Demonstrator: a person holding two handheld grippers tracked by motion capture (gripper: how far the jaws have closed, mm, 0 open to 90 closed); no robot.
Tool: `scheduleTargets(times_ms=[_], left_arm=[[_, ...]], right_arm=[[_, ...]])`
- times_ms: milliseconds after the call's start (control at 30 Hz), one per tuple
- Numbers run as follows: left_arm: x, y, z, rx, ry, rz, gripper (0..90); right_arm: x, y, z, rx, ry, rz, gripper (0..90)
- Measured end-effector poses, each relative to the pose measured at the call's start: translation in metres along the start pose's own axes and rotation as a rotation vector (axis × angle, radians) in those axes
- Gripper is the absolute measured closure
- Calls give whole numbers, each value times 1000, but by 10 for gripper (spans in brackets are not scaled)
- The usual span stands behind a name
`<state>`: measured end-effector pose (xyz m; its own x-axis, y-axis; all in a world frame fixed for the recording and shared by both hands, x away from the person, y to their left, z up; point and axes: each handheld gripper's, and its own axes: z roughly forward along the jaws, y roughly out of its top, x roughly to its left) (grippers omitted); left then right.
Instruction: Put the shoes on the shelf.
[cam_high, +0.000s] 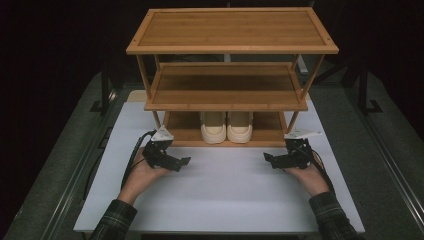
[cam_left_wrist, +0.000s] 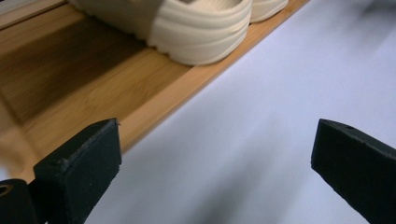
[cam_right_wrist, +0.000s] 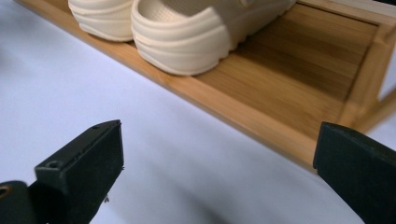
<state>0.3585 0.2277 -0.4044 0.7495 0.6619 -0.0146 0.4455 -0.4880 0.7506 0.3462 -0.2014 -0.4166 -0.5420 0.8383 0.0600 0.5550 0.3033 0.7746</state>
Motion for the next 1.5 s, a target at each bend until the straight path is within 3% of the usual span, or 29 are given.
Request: scheduleTargets(times_ms=[600,900,1167,1500], left_arm=[[-7,-45,-47,14,58,-8,14],[-8,-70,-63,62,103,-4,14],[-8,-97,-73,117,115,-13,14],[-5,-123,-81,151,122,-25,13]], right_arm=[[-11,-41,-41,16,-42,5,17],[-17,-64,-56,41,-53,12,17],[-23,-87,-65,80,-66,14,17],[-27,-105,-72,115,-106,-3,17]])
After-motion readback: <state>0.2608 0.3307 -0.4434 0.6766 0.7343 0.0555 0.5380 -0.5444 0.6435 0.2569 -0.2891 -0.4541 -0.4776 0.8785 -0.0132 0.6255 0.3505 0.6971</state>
